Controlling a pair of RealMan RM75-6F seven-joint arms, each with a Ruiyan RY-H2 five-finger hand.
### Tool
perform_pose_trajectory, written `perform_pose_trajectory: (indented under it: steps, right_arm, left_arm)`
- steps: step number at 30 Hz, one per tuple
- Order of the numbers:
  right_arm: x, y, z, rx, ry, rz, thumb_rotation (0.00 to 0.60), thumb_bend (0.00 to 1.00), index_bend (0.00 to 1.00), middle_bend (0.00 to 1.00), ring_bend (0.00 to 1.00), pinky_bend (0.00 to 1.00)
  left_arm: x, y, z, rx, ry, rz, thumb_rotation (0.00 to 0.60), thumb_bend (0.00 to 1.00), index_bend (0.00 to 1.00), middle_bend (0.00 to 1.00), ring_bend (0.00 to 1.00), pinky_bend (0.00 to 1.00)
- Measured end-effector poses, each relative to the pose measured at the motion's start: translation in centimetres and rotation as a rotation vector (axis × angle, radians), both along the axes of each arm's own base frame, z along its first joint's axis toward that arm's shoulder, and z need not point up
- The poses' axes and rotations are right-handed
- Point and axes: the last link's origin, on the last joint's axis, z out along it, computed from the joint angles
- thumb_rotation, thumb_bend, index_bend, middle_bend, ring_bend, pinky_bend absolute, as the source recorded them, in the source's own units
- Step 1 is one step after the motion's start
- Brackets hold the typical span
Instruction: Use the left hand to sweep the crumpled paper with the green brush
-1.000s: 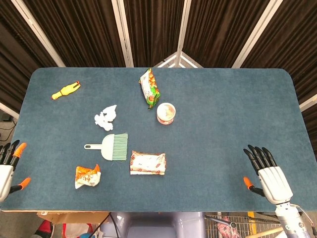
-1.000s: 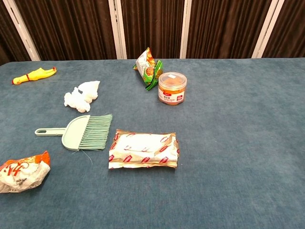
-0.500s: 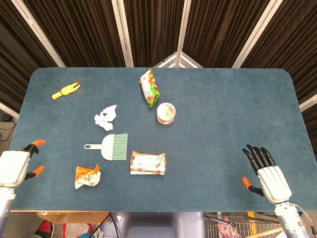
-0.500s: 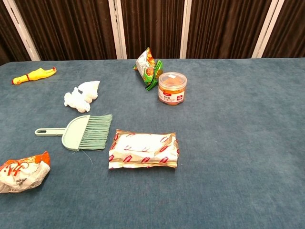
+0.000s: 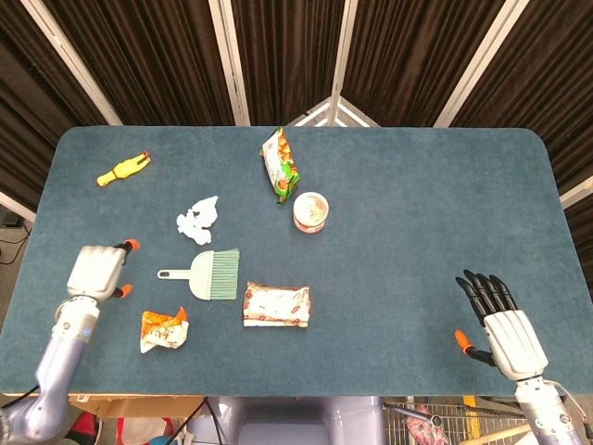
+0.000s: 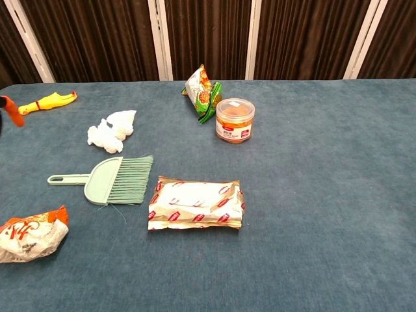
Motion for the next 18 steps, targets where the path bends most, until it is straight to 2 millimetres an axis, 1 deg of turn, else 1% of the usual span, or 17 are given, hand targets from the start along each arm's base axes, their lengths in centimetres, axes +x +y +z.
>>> perform_pose_trajectory:
  steps: [1,3,4,6,10,13,18]
  right_arm:
    - [0.0,0.0,0.0,0.001,-0.001,-0.001,0.600,0.34,0.00,0.00,0.00,0.00]
    - [0.0,0.0,0.0,0.002,-0.003,-0.002,0.600,0.34,0.00,0.00,0.00,0.00]
    - [0.0,0.0,0.0,0.003,-0.004,-0.001,0.600,0.34,0.00,0.00,0.00,0.00]
    - [0.0,0.0,-0.1,0.003,-0.004,0.000,0.600,0.34,0.00,0.00,0.00,0.00]
    - [0.1,0.0,0.0,0.002,-0.005,-0.001,0.600,0.34,0.00,0.00,0.00,0.00]
    - [0.0,0.0,0.0,0.003,-0.006,-0.004,0.600,0.34,0.00,0.00,0.00,0.00]
    - [0.1,0.0,0.0,0.003,-0.010,-0.004,0.600,0.34,0.00,0.00,0.00,0.00]
  left_arm:
    - [0.3,0.3,-0.5,-0.011,0.004,0.005,0.600,0.31,0.21,0.72,0.98,0.99]
    - [1.0,0.9,-1.6,-0.033,0.014,0.006,0.600,0.31,0.24,0.86,1.00,1.00]
    - [1.3,1.1,-2.0,-0.039,0.018,0.006,0.600,0.31,0.26,0.90,1.00,1.00]
    - [1.8,1.6,-2.8,-0.052,0.024,0.008,0.600,0.31,0.29,0.95,1.00,1.00]
    - [2.4,2.3,-4.0,-0.057,0.032,0.008,0.600,0.31,0.34,0.99,1.00,1.00]
    - [2.7,2.7,-4.9,-0.062,0.034,0.017,0.600,0.31,0.36,1.00,1.00,1.00]
    - [3.1,2.7,-6.5,-0.082,0.027,0.027,0.600,0.38,0.41,1.00,1.00,1.00]
